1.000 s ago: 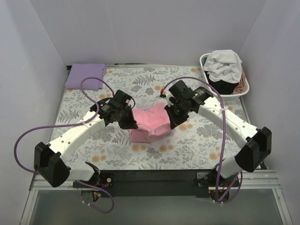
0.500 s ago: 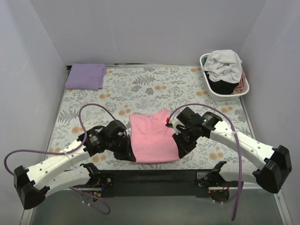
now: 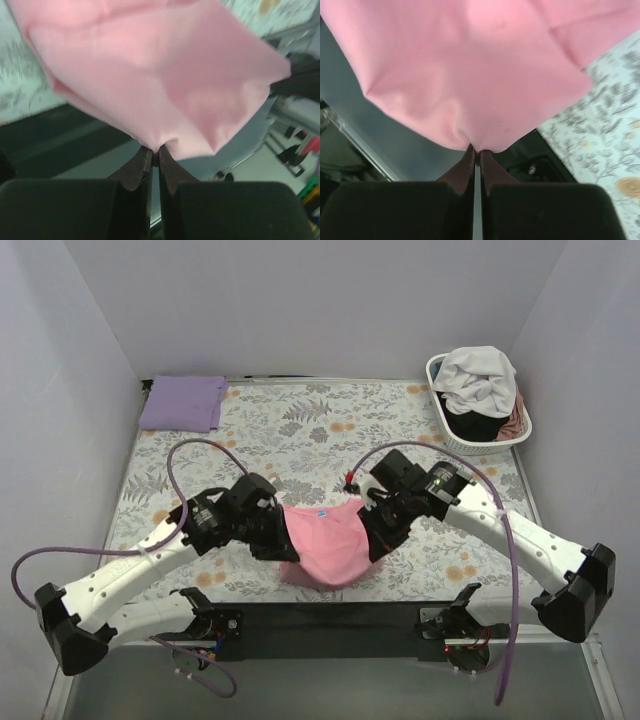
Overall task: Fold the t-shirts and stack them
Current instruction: Fold the tshirt, then neatly place the folded tshirt to the corner
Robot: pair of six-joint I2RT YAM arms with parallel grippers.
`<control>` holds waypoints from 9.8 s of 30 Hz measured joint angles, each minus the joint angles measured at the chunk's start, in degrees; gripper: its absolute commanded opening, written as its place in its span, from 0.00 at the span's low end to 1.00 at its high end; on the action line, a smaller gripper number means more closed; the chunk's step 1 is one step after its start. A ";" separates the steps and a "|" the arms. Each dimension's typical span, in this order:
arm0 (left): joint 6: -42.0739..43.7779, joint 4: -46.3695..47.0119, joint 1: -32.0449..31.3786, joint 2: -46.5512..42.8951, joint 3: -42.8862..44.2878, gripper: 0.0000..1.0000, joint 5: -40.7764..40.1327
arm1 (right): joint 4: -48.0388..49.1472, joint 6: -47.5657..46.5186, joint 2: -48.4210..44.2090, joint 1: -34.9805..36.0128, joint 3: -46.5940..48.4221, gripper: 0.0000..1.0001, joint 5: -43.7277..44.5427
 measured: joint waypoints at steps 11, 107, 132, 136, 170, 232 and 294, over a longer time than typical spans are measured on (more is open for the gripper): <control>14.86 17.44 32.20 27.21 4.50 0.00 3.61 | 5.57 -12.61 30.08 -23.06 20.22 0.01 -4.94; -11.72 63.52 31.45 2.93 -36.37 0.23 1.51 | 99.71 29.86 17.38 -32.65 -37.55 0.47 -31.56; -8.24 81.44 41.44 39.91 -22.29 0.20 4.72 | 113.07 36.39 44.70 -37.42 -24.11 0.45 -27.71; -5.90 75.67 41.72 32.46 -22.47 0.29 3.69 | 112.39 36.61 39.19 -37.51 -27.34 0.46 -28.15; 21.16 29.05 55.19 12.83 -9.97 0.98 -18.10 | 44.72 2.32 38.82 19.43 11.15 0.57 28.26; -15.78 65.68 36.46 27.58 -28.37 0.37 12.02 | 50.82 1.70 30.95 16.50 1.88 0.03 31.12; 61.44 37.27 52.13 86.58 72.81 0.00 -37.77 | 36.15 1.53 2.16 -14.60 -15.41 0.95 36.94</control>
